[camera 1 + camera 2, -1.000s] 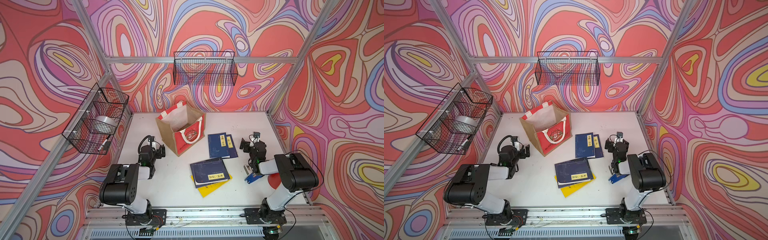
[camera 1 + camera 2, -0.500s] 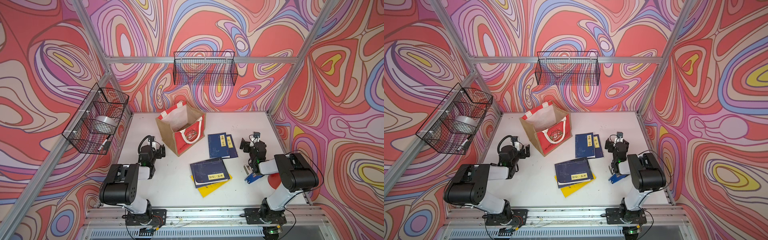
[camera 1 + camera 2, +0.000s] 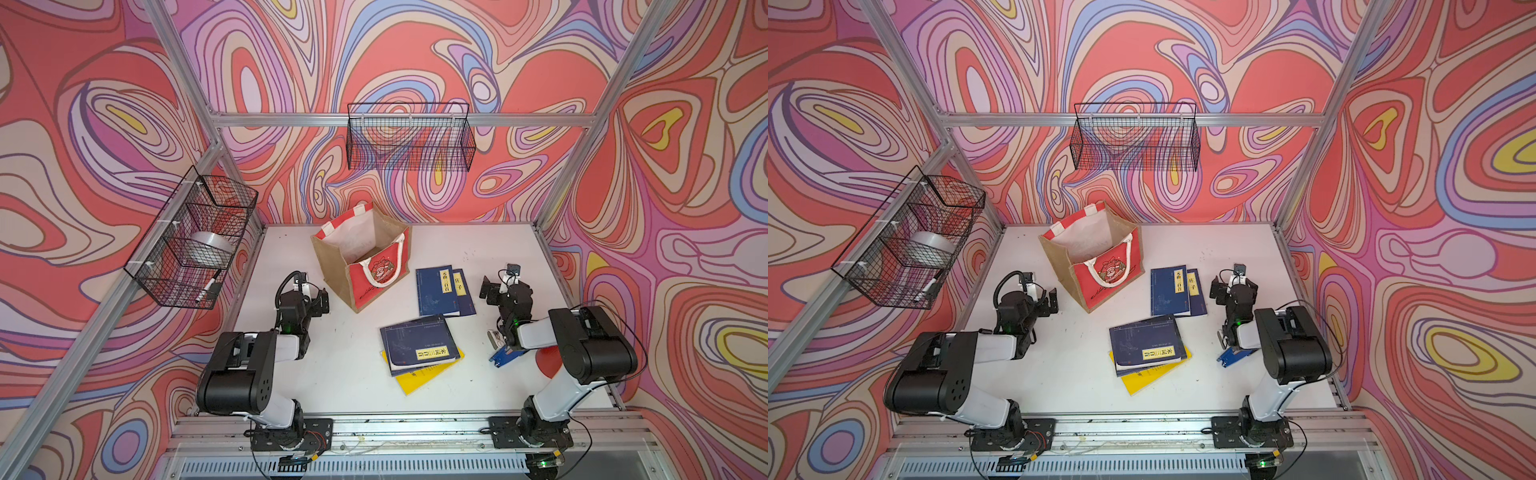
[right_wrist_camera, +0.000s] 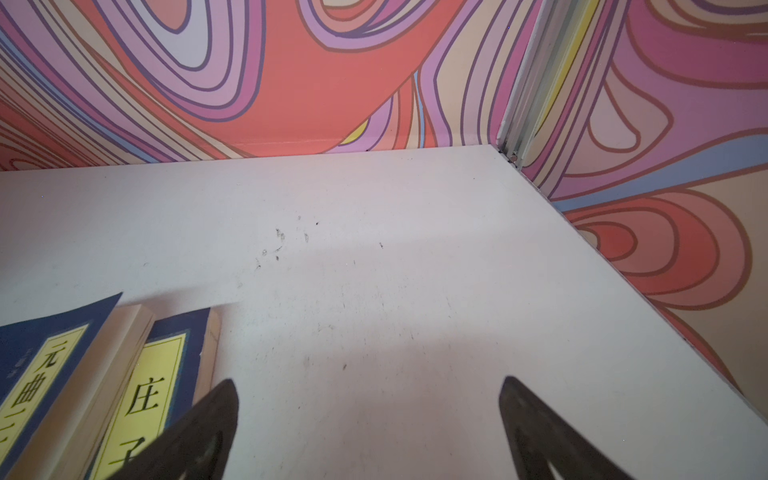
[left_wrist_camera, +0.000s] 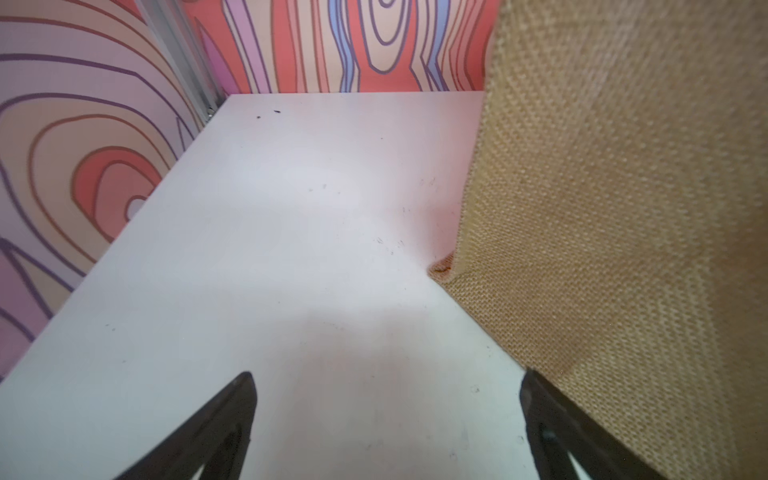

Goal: Put the books into the canvas bag
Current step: Adjust the book on the book.

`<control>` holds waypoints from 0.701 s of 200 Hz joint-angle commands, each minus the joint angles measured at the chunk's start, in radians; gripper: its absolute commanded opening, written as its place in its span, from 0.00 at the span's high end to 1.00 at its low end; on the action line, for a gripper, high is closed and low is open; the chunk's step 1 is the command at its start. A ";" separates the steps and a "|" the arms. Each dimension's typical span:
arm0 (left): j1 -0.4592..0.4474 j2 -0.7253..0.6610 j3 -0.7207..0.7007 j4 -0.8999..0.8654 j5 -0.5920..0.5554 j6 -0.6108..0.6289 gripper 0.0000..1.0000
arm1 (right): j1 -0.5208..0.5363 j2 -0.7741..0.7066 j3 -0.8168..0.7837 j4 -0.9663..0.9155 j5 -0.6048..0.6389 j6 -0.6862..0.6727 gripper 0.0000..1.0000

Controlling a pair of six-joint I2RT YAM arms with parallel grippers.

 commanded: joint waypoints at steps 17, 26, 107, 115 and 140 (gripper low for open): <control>-0.091 -0.076 0.087 -0.202 -0.345 -0.025 0.00 | -0.006 0.010 0.018 -0.007 -0.004 0.003 0.02; -0.117 -0.089 0.104 -0.243 -0.431 -0.038 0.00 | -0.006 0.010 0.018 -0.007 -0.005 0.003 0.02; -0.210 -0.212 0.631 -1.374 -0.698 -0.459 0.00 | -0.005 -0.020 0.014 -0.022 0.009 -0.001 0.03; -0.210 -0.231 0.663 -1.413 -0.676 -0.452 0.00 | -0.001 -0.047 0.030 -0.068 0.026 -0.005 0.03; -0.208 -0.269 0.763 -1.501 -0.547 -0.381 0.00 | 0.033 -0.105 0.061 -0.170 0.034 -0.043 0.04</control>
